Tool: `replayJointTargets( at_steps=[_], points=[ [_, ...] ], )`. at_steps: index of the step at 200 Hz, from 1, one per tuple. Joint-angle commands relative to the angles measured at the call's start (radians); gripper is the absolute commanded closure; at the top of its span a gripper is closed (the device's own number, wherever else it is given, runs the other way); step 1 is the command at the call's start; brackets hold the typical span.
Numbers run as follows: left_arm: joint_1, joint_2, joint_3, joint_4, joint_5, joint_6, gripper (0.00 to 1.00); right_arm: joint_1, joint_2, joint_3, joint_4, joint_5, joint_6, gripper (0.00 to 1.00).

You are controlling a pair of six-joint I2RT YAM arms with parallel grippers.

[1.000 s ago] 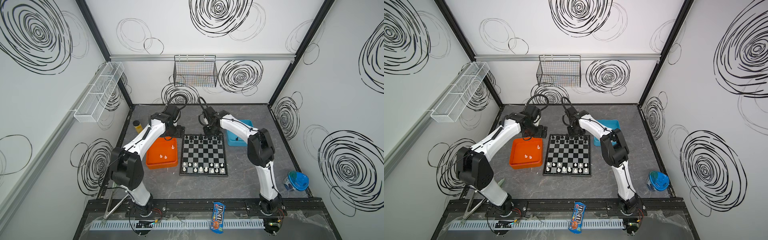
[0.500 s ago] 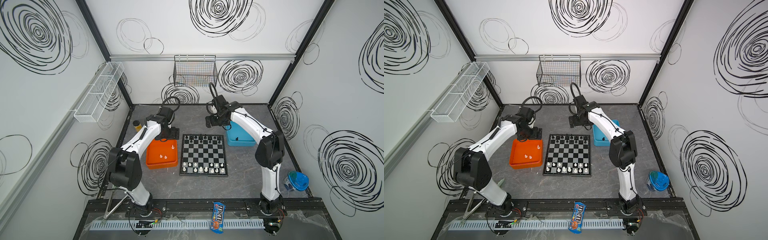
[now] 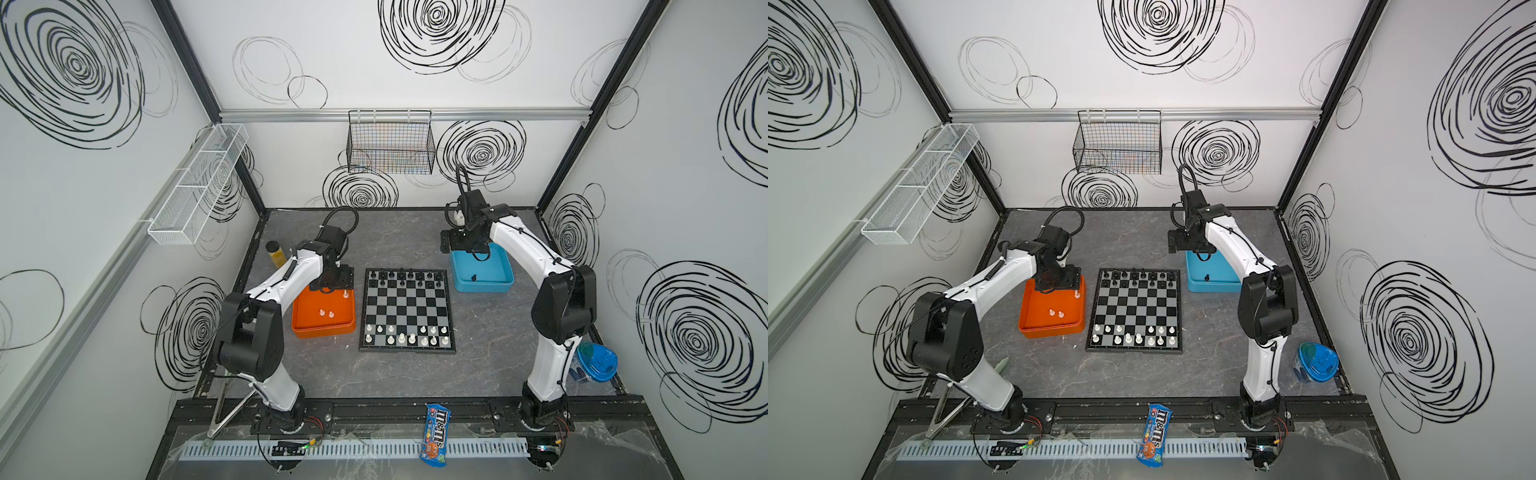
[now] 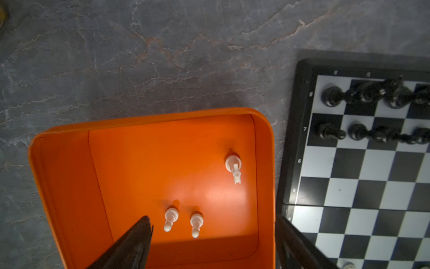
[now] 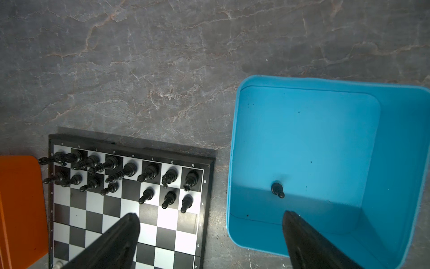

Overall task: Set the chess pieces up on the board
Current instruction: 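Raise the right gripper over the cyan tray while the left descends toward orange tray, then lower the left gripper onto a white pawn in the orange tray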

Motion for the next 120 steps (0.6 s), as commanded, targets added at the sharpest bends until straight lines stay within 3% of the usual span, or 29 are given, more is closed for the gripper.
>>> replayJointTargets(
  at_steps=[1, 120],
  points=[
    [0.011, 0.026, -0.015, 0.034, -0.019, -0.012, 0.18, -0.008, -0.036, -0.042, 0.034, -0.008, -0.008, 0.00],
    [0.013, 0.128, -0.010, 0.086, -0.019, -0.013, 0.34, -0.019, -0.058, -0.182, 0.109, -0.028, 0.005, 0.00]
  ],
)
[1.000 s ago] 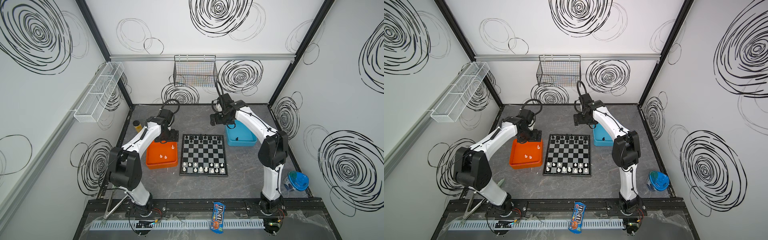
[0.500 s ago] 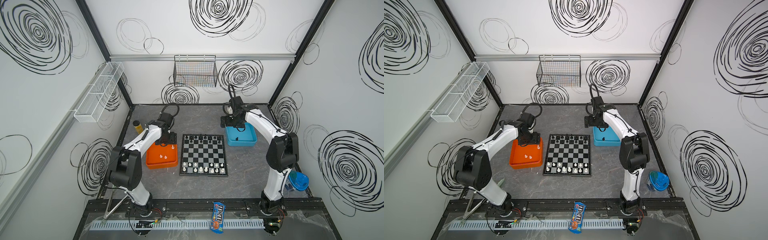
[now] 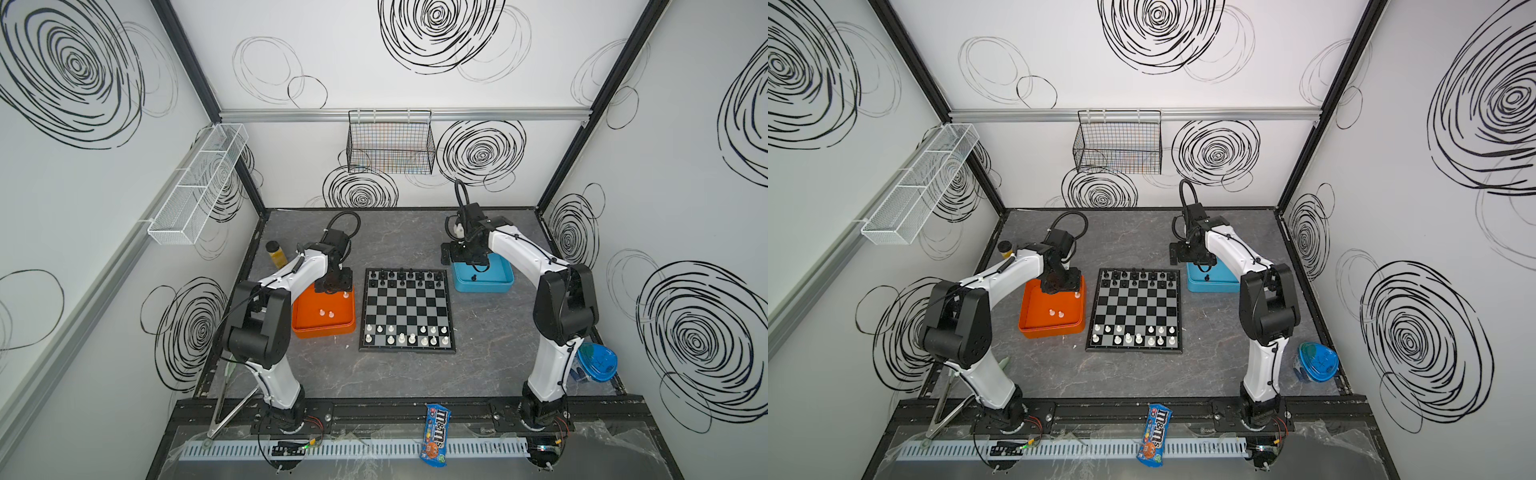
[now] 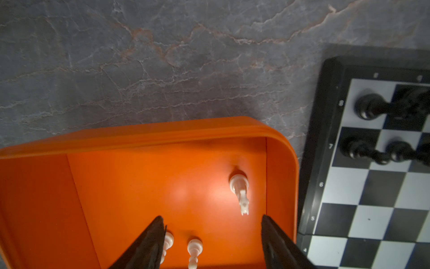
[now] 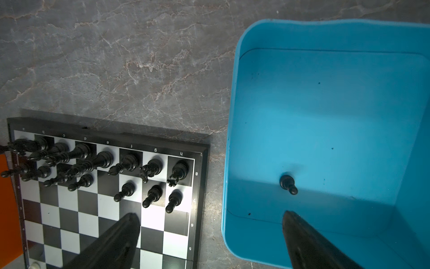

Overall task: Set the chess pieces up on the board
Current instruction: 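Lower the left gripper onto a white pawn in the orange tray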

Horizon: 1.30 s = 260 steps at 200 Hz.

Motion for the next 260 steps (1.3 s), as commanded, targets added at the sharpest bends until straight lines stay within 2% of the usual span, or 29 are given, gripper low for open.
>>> replayJointTargets(
  at_steps=[1, 71, 109, 142, 232, 260],
  points=[
    [0.011, 0.031, 0.007, 0.022, -0.009, -0.010, 0.34, -0.010, -0.043, -0.022, 0.022, -0.004, 0.003, 0.00],
    [0.004, 0.113, 0.063, 0.026, -0.011, -0.008, 0.40, -0.034, -0.006, 0.002, 0.021, -0.022, -0.015, 0.00],
    [-0.003, 0.137, 0.074, 0.027, -0.005, -0.011, 0.47, -0.040, 0.013, 0.016, 0.017, -0.025, -0.021, 0.00],
    [-0.011, 0.143, 0.076, 0.021, -0.003, -0.012, 0.55, -0.043, 0.018, 0.017, 0.016, -0.027, -0.021, 0.00],
    [-0.049, 0.128, 0.059, 0.010, 0.011, -0.024, 0.66, -0.043, 0.009, 0.003, 0.017, -0.030, -0.021, 0.00],
    [-0.055, 0.124, 0.052, 0.008, 0.011, -0.028, 0.67, -0.043, 0.006, -0.001, 0.019, -0.031, -0.019, 0.00]
  ],
)
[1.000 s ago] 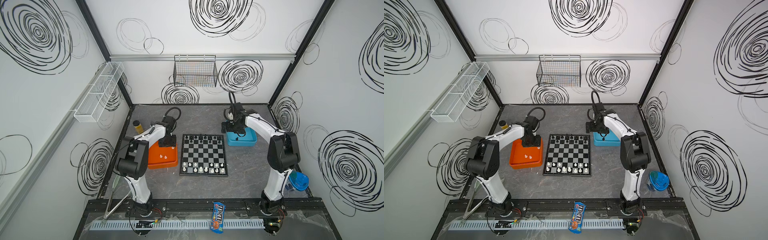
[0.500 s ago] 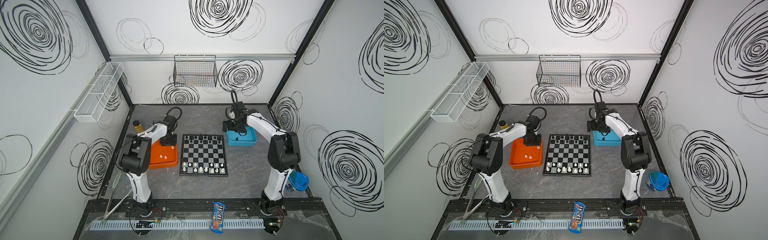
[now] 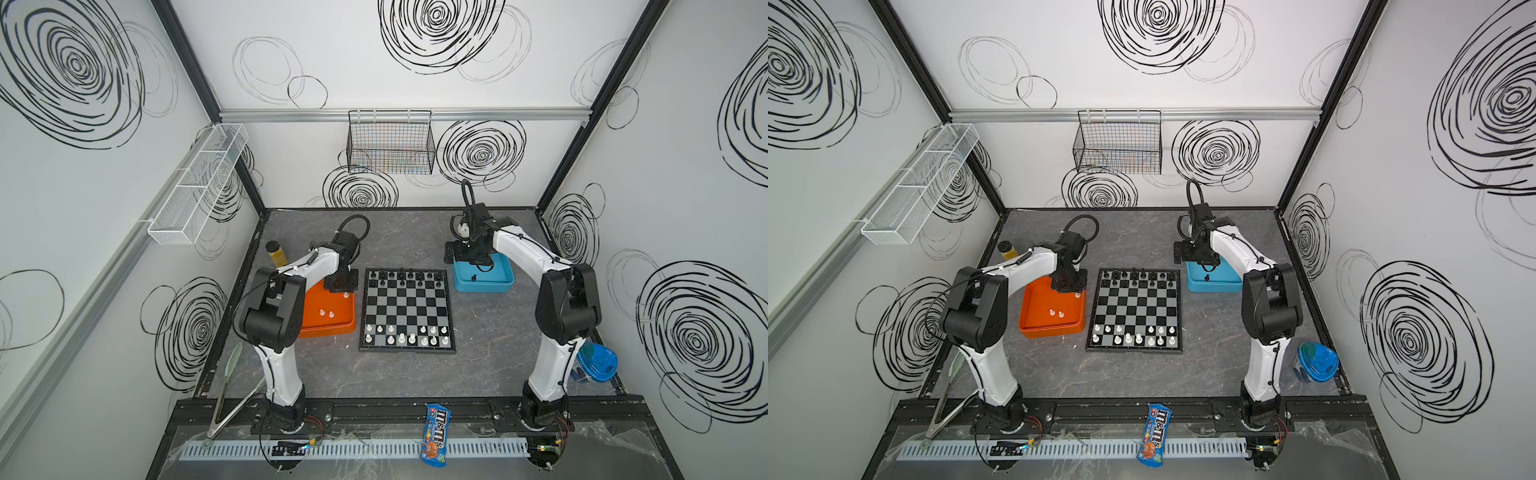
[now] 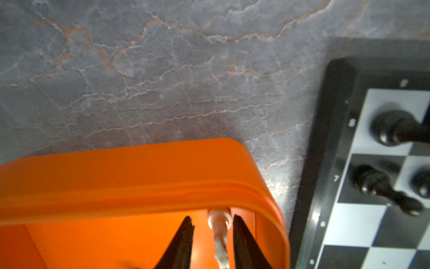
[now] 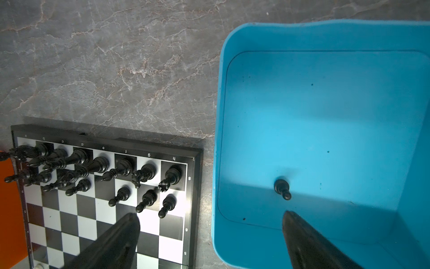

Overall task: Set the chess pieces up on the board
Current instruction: 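Lower the left gripper onto a white pawn in the orange tray, then close the left gripper on the white pawn and lift it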

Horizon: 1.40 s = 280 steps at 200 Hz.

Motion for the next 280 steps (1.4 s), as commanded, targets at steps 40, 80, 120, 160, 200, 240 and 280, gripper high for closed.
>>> replayJointTargets(
  at_steps=[40, 80, 120, 160, 200, 240, 280],
  points=[
    [-0.013, -0.006, -0.006, -0.025, 0.006, -0.013, 0.73, -0.003, 0.004, 0.006, 0.000, 0.001, -0.011, 0.00],
    [-0.019, -0.006, -0.012, -0.028, 0.006, -0.013, 0.74, -0.002, 0.002, 0.006, -0.001, 0.000, -0.010, 0.00],
    [-0.022, -0.007, -0.023, -0.028, 0.005, -0.013, 0.79, -0.002, 0.004, 0.002, 0.000, -0.002, -0.011, 0.00],
    [-0.021, -0.009, -0.029, -0.026, 0.003, -0.012, 0.86, -0.002, 0.005, 0.006, 0.000, -0.002, -0.010, 0.00],
    [-0.020, -0.018, -0.026, -0.032, -0.008, -0.009, 0.92, -0.001, 0.007, 0.006, 0.000, -0.002, -0.010, 0.00],
    [-0.017, -0.043, -0.020, -0.061, -0.036, 0.005, 0.94, 0.002, 0.011, 0.016, -0.002, -0.003, -0.009, 0.00],
    [-0.010, -0.097, -0.017, -0.088, -0.038, 0.006, 0.95, 0.000, 0.018, 0.033, -0.003, 0.002, -0.011, 0.00]
  ],
)
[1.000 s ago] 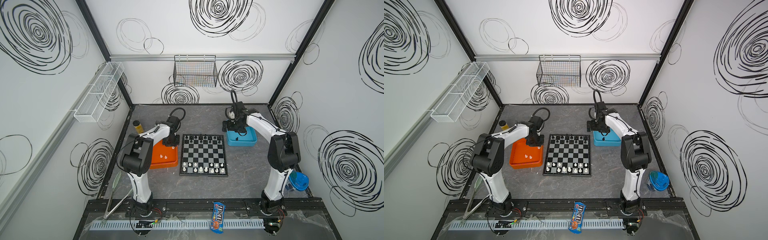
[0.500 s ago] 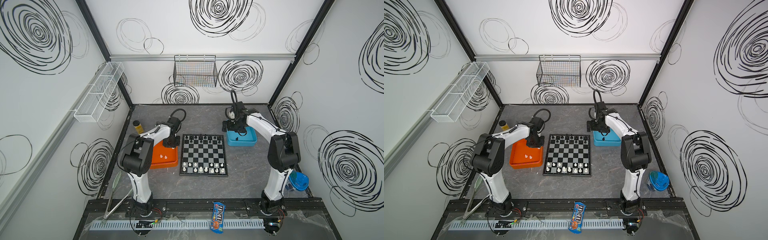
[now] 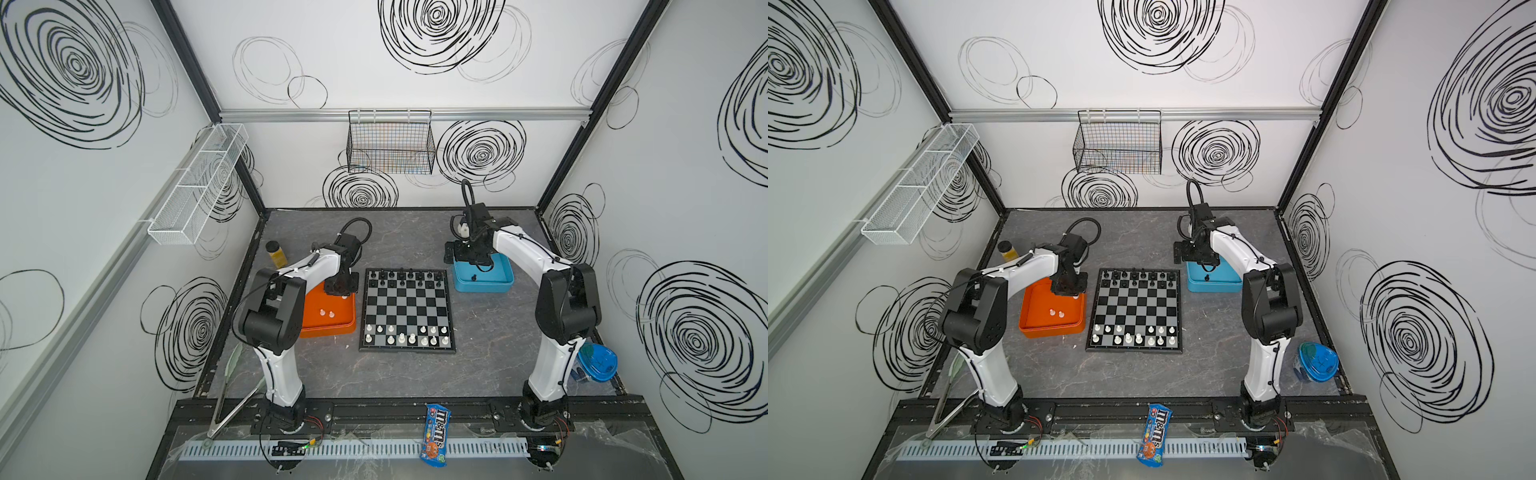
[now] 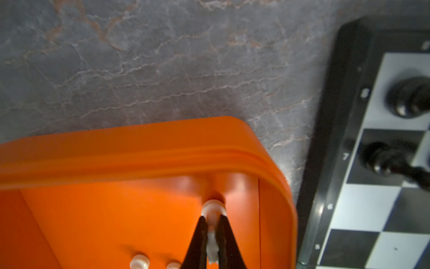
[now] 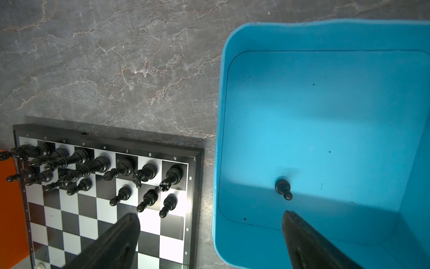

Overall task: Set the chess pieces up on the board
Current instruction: 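Close the left gripper on the white pawn and lift it, then carry the white pawn with the left gripper over the board's near rank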

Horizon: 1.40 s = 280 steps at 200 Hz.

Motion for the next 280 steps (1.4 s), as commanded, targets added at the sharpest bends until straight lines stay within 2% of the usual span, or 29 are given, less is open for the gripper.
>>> replayJointTargets(
  at_steps=[1, 47, 78, 110, 150, 204, 280],
  points=[
    [0.004, -0.069, 0.000, -0.043, -0.019, 0.008, 0.95, 0.001, 0.018, 0.033, -0.004, 0.006, -0.010, 0.00],
    [-0.006, -0.160, 0.031, -0.128, -0.033, 0.019, 0.95, -0.001, 0.007, 0.051, -0.006, 0.020, -0.013, 0.00],
    [-0.048, -0.262, 0.028, -0.203, -0.038, 0.017, 0.95, -0.011, -0.009, 0.073, -0.010, 0.036, -0.021, 0.00],
    [-0.170, -0.355, -0.001, -0.248, -0.054, -0.041, 0.95, -0.025, -0.032, 0.066, -0.002, 0.045, -0.031, 0.00],
    [-0.324, -0.434, -0.099, -0.222, -0.035, -0.164, 0.94, -0.039, -0.079, 0.016, 0.027, 0.048, -0.041, 0.00],
    [-0.433, -0.469, -0.212, -0.152, -0.030, -0.252, 0.94, -0.061, -0.146, -0.096, 0.090, 0.035, -0.038, 0.00],
    [-0.476, -0.424, -0.240, -0.076, -0.012, -0.268, 0.94, -0.083, -0.187, -0.121, 0.100, 0.029, -0.034, 0.00]
  ],
)
